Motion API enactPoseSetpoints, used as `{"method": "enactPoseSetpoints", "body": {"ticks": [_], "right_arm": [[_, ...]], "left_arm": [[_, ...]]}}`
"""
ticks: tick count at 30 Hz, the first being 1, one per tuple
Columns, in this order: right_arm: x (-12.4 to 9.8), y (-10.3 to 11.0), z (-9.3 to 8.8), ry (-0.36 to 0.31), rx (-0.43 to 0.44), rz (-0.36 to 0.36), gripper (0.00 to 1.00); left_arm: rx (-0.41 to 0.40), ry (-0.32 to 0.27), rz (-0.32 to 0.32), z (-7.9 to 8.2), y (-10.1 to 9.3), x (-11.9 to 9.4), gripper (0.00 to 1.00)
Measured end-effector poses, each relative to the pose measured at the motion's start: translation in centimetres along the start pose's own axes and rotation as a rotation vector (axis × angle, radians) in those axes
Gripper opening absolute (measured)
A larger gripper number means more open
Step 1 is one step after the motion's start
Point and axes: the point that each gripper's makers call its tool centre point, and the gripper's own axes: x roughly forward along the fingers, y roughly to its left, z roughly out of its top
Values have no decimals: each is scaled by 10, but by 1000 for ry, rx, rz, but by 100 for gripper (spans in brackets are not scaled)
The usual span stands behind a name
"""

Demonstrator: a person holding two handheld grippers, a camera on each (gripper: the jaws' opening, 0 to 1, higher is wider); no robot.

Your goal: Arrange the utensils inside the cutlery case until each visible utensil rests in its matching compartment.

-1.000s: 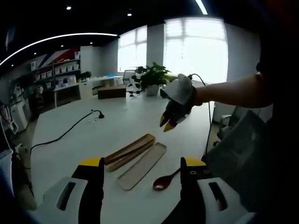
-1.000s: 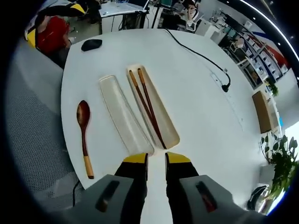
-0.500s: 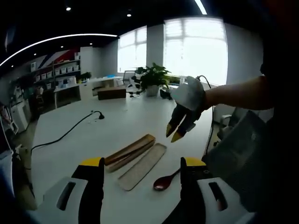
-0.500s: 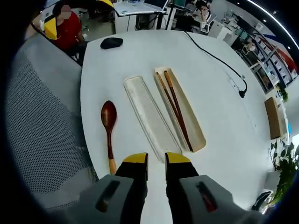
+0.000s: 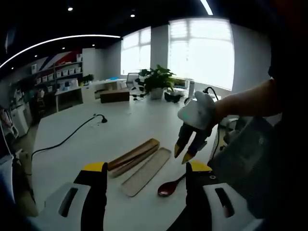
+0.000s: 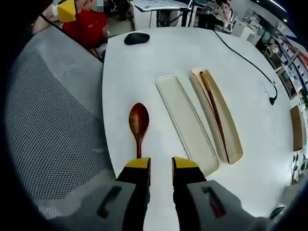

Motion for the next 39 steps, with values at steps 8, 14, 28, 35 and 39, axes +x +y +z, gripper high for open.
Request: {"method": "enactPoseSetpoints", "body": {"ticks": [8, 14, 28, 35, 39], "right_arm": [[16, 15, 4, 25, -47, 45, 15], [25, 20, -1, 49, -63, 46, 14], [39, 35, -12, 100, -81, 92, 18], [42, 33, -14, 110, -92, 91, 17], [44, 31, -16, 116, -99, 82, 17]], "left_arm": [[-2, -6, 5, 1, 2, -1, 68], [-1, -6, 4, 2, 1, -1, 68], [1, -5, 4, 2, 0, -1, 68], [1, -4, 4, 2, 0, -1, 68], [2, -3, 3, 1, 0, 0, 68]]}}
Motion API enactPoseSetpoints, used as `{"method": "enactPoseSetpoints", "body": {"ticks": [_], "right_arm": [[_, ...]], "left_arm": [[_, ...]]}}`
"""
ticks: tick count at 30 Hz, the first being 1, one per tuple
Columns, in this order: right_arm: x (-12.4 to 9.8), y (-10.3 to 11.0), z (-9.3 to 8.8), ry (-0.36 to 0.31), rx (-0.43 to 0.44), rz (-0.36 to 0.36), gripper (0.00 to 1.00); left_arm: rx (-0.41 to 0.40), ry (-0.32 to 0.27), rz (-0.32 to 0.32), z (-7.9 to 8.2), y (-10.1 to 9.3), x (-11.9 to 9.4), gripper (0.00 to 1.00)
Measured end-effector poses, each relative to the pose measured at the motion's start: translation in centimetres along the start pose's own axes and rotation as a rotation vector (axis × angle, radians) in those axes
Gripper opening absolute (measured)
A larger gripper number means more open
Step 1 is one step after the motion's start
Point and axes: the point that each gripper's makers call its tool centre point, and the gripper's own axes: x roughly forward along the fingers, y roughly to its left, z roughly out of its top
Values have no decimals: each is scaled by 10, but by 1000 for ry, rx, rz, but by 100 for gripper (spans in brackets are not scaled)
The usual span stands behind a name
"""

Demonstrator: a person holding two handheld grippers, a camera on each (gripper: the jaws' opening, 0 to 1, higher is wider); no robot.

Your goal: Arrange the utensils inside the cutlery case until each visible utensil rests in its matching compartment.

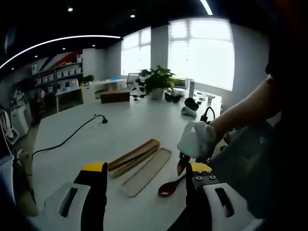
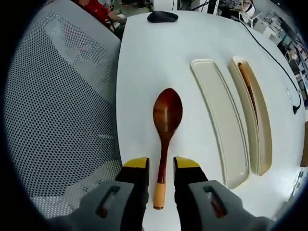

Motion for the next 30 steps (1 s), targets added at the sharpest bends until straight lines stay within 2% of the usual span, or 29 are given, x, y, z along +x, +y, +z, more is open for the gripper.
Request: {"method": "enactPoseSetpoints", "body": {"ticks": [12, 14, 21, 27, 30], "right_arm": [[6, -4, -3, 25, -18, -30, 13], [7, -5, -3, 39, -54, -47, 12], [8, -6, -1, 42, -33, -45, 11], [8, -9, 2, 25, -17, -59, 3], [8, -9, 3, 38, -21, -62, 2]], "left_arm": [[-1, 1, -2, 0, 0, 1, 68], [0, 1, -4, -1, -1, 1, 68], [2, 2, -8, -1, -2, 1, 68], [5, 4, -15, -1, -4, 1, 68], [20, 0, -11, 1, -5, 1, 68]]}}
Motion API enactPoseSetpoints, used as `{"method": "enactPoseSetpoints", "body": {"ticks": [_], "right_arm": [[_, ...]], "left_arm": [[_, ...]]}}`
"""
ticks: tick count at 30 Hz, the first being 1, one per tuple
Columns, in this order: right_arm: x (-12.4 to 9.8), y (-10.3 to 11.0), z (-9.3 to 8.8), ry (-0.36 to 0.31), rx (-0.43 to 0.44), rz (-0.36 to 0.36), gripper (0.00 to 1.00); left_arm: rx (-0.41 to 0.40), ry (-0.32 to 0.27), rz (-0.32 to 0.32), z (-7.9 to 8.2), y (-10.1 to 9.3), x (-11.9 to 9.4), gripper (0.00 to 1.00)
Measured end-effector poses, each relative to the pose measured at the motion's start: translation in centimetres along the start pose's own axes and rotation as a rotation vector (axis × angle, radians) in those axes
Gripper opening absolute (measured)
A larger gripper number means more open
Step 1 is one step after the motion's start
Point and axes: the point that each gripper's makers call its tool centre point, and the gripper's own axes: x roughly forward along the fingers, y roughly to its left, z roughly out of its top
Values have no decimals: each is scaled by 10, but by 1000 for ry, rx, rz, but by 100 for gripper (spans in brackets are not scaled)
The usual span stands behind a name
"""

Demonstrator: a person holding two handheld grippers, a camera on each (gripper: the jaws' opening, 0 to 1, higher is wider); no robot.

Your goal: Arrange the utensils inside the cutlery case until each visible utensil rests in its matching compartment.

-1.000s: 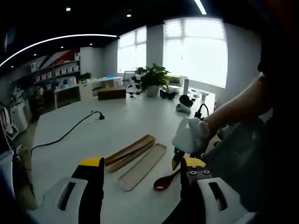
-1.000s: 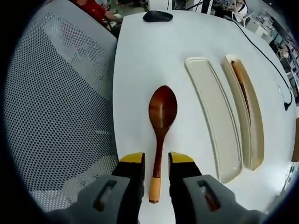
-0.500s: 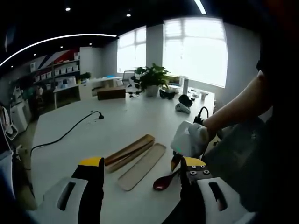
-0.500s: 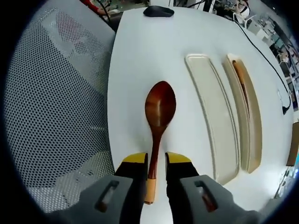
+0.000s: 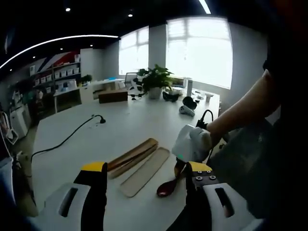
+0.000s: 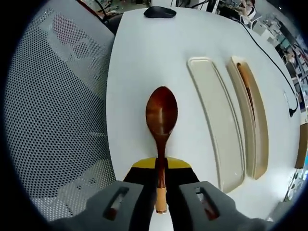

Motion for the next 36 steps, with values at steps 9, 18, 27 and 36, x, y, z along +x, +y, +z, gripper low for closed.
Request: {"method": "enactPoseSetpoints", "body": {"ticks": [9, 18, 27, 36], "right_arm": [[-1, 0, -1, 8, -9, 3, 1], [-1, 0, 0, -26, 28, 18, 1], [1, 1, 0, -18, 3, 6, 1], [1, 0, 0, -23, -2, -7, 1]], "left_arm": [[-8, 12, -1, -3, 0, 1, 68], [19, 51, 8, -11, 1, 3, 68], [35, 59, 39, -14, 7, 0, 68], [48, 64, 45, -16, 7, 0, 68]]}}
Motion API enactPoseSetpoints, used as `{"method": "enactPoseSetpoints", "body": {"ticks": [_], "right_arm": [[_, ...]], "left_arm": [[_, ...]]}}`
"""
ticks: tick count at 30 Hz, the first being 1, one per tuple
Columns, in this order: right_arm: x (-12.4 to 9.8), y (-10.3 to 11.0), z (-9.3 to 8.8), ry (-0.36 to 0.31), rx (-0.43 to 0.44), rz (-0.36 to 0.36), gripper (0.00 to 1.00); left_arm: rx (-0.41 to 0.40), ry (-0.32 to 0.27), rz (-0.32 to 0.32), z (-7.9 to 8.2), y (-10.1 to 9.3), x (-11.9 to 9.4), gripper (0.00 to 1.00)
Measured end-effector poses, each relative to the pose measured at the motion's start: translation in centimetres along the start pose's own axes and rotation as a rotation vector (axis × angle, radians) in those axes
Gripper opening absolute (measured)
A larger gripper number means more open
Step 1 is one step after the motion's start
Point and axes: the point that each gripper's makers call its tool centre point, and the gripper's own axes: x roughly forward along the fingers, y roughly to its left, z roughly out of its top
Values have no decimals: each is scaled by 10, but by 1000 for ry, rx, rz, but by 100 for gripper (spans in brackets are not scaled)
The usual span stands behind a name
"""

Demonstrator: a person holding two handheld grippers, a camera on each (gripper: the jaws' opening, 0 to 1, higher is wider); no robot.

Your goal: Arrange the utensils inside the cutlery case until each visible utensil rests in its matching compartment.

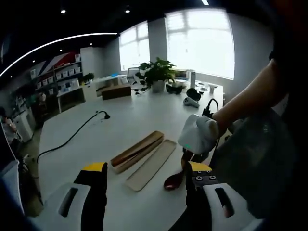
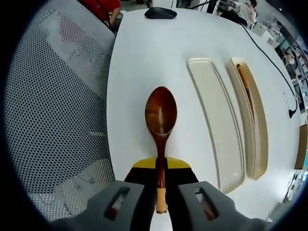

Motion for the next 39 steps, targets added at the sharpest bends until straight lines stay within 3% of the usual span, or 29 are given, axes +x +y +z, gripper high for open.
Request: {"method": "enactPoseSetpoints", "body": {"ticks": [27, 31, 39], "right_arm": [[-3, -5, -3, 12, 1, -66, 0], [-13, -12, 6, -40, 50, -72, 0], [-28, -21, 21, -88, 51, -96, 0]], "left_arm": [[36, 19, -12, -6, -6, -2, 68], [31, 17, -10, -7, -4, -3, 68], [36, 7, -24, -3, -5, -2, 68]]}}
